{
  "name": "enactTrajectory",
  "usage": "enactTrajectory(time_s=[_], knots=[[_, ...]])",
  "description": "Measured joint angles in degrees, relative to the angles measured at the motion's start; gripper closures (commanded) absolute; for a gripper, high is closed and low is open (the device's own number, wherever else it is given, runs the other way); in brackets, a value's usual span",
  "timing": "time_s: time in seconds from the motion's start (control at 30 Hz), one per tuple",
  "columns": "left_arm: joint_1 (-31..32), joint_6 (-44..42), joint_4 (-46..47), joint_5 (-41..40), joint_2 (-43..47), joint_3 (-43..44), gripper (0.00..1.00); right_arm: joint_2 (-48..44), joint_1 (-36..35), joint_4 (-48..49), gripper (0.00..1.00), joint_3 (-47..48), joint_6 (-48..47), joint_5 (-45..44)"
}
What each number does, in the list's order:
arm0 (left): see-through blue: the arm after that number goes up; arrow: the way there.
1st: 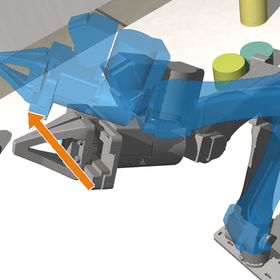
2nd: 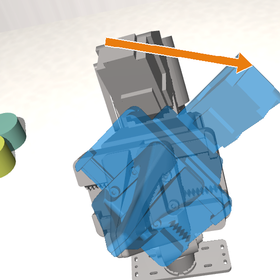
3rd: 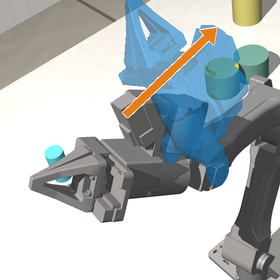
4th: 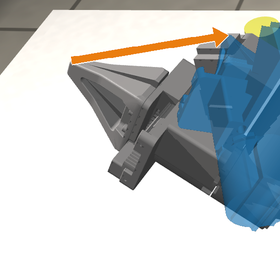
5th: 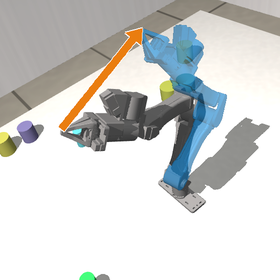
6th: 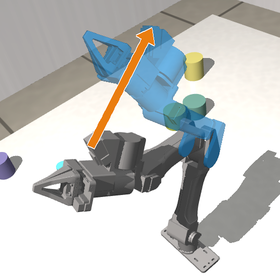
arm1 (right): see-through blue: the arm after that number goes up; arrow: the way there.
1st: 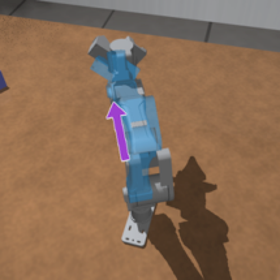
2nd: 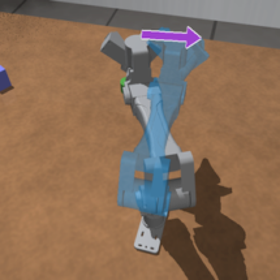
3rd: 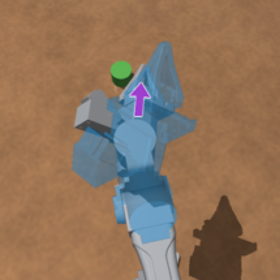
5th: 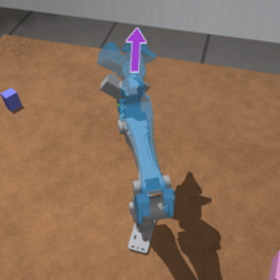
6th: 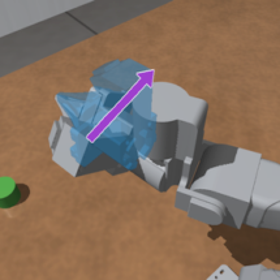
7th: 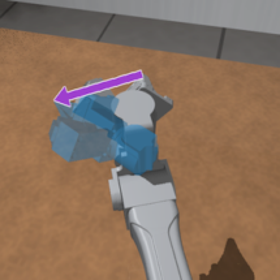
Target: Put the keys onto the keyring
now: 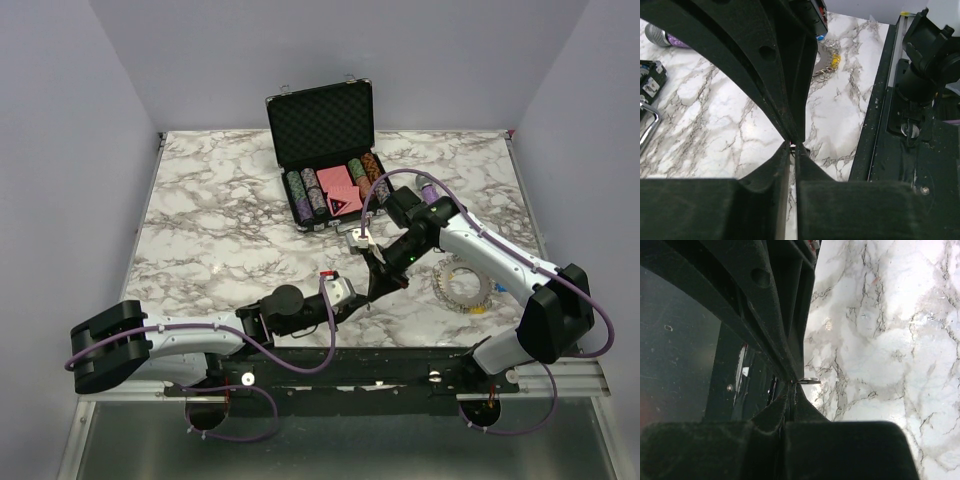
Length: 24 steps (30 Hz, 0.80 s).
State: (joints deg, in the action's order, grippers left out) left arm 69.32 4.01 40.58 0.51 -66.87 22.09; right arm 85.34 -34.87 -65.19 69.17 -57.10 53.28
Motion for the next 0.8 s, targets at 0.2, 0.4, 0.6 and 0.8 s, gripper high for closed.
enactTrajectory(time_s=[0.2,0.4,0.6,0.8], knots=[[-0.1,-0.2,0.0,-0.1,0.0,0.0,1.0,0.0,0.0,-0.5,1.0,0.0,0.0,0.0],[-0.2,0.4,0.2,-0.1,0.1,-0.1,1.0,0.0,0.0,-0.4,0.89,0.0,0.1,0.3],[-0.7,3.0,3.3,-0.9,1.2,-2.1,1.0,0.0,0.0,0.0,0.87,0.0,0.3,2.0],[-0.9,5.2,6.0,-1.6,2.2,-3.8,1.0,0.0,0.0,0.5,0.82,0.1,0.8,3.4]])
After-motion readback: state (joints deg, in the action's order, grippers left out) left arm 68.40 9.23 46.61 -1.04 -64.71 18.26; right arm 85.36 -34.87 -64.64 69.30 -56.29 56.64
